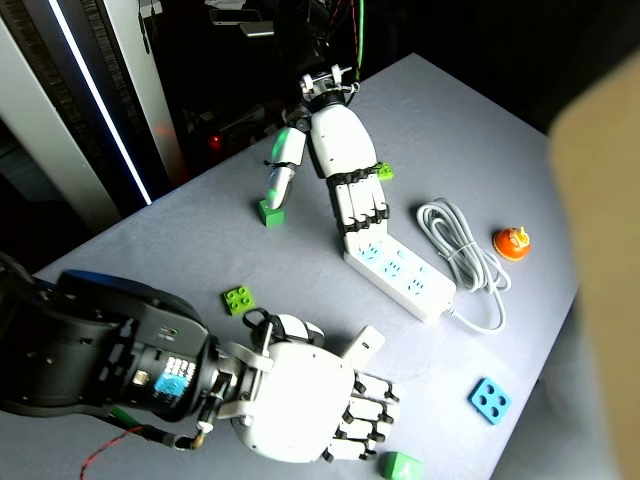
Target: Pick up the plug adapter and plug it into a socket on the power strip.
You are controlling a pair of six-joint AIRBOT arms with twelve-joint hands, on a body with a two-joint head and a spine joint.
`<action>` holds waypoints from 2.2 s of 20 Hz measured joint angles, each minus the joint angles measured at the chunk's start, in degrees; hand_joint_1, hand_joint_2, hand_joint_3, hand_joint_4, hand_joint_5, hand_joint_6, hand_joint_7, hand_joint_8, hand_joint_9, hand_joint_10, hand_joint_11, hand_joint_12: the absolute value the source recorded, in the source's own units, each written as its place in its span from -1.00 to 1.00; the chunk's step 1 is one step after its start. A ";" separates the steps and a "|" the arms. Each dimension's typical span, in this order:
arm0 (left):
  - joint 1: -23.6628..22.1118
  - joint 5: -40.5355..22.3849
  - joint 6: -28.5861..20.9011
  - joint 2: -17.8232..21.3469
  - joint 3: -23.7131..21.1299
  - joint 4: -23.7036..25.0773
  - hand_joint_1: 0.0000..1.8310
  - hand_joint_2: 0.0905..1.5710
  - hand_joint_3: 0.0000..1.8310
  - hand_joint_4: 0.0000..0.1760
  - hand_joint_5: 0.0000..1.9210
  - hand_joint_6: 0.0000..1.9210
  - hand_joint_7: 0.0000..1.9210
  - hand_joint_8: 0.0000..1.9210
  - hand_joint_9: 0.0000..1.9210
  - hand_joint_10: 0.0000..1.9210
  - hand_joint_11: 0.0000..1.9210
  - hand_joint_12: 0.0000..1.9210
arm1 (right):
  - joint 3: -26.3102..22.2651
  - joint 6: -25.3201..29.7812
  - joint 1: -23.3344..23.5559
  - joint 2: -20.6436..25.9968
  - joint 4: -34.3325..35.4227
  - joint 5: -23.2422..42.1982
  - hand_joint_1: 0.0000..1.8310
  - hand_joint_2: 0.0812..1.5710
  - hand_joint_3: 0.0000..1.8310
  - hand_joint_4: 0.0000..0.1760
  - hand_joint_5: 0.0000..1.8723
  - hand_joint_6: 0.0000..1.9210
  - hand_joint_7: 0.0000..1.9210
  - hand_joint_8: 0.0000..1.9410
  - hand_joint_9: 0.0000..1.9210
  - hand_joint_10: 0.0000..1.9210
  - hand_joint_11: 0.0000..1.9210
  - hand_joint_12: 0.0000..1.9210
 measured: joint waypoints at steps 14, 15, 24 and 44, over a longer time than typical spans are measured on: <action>2.43 -1.44 0.52 -2.45 2.84 1.44 -1.00 0.41 -1.00 -1.00 -0.78 -0.99 -0.82 -0.99 -0.80 -0.99 -1.00 -0.54 | 2.08 0.00 -1.25 -2.99 -0.13 -0.02 -0.03 0.45 -1.00 -1.00 -0.91 -1.00 -0.95 -1.00 -0.96 -1.00 -1.00 -0.75; 2.43 -1.44 0.57 -2.45 2.84 1.42 -1.00 0.41 -1.00 -1.00 -0.78 -1.00 -0.82 -0.99 -0.80 -0.99 -1.00 -0.54 | 2.34 0.00 -1.25 -3.13 -0.15 0.00 -0.03 0.45 -1.00 -1.00 -0.91 -1.00 -0.95 -1.00 -0.96 -1.00 -1.00 -0.75; 3.04 -0.92 0.63 -2.08 2.16 1.36 -1.00 0.39 -1.00 -1.00 -0.87 -1.00 -0.87 -1.00 -0.87 -1.00 -1.00 -0.69 | 2.43 0.00 -0.33 -3.34 -0.15 0.39 -0.04 0.46 -1.00 -1.00 -0.89 -1.00 -0.93 -1.00 -0.95 -1.00 -1.00 -0.78; 2.60 -1.53 1.11 -1.68 0.55 -0.42 -1.00 0.40 -1.00 -1.00 -0.88 -1.00 -0.89 -1.00 -0.89 -1.00 -1.00 -0.73 | 2.36 -0.15 0.04 -3.85 -0.13 0.48 0.01 0.48 -1.00 -1.00 -0.79 -0.99 -0.85 -1.00 -0.85 -0.99 -1.00 -0.39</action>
